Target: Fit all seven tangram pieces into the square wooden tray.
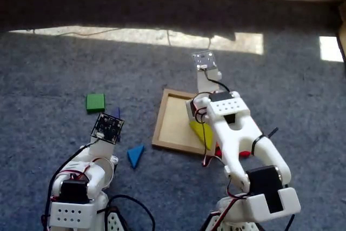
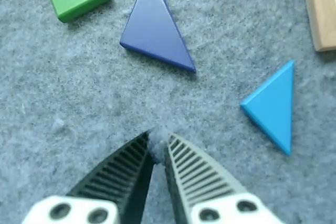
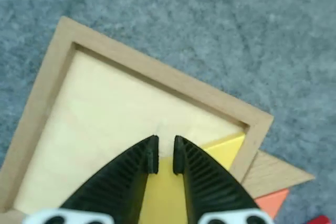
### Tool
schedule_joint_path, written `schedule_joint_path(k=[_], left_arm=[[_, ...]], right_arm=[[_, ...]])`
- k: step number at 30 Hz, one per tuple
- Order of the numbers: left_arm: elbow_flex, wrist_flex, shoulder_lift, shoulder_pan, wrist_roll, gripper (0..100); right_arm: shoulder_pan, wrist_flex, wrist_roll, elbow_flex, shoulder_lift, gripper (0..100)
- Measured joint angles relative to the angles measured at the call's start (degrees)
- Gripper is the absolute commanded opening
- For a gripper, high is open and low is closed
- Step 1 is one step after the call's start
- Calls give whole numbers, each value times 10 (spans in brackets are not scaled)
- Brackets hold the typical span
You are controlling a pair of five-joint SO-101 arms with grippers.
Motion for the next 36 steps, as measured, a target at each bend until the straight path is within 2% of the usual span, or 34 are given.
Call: schedule_joint_path(k=[3,12,18,24,26,31,33,36], left_arm=[[0,0,0,0,0,6],[0,0,0,0,0,6],[0,0,0,0,0,6],[0,0,0,0,0,6],[0,0,0,0,0,6],[0,0,0,0,0,6],[0,0,0,0,0,6],[0,0,0,0,0,6]], right_arm=[[3,6,0,0,-69,57],[66,161,-2,12,-272,59],[104,255,-83,12,-295,65],[111,273,-184,17,-295,74],[118,274,-200,40,-296,136],[126,321,-268,90,-296,391],[126,331,-305,104,-296,402],[126,331,-322,111,-296,383]])
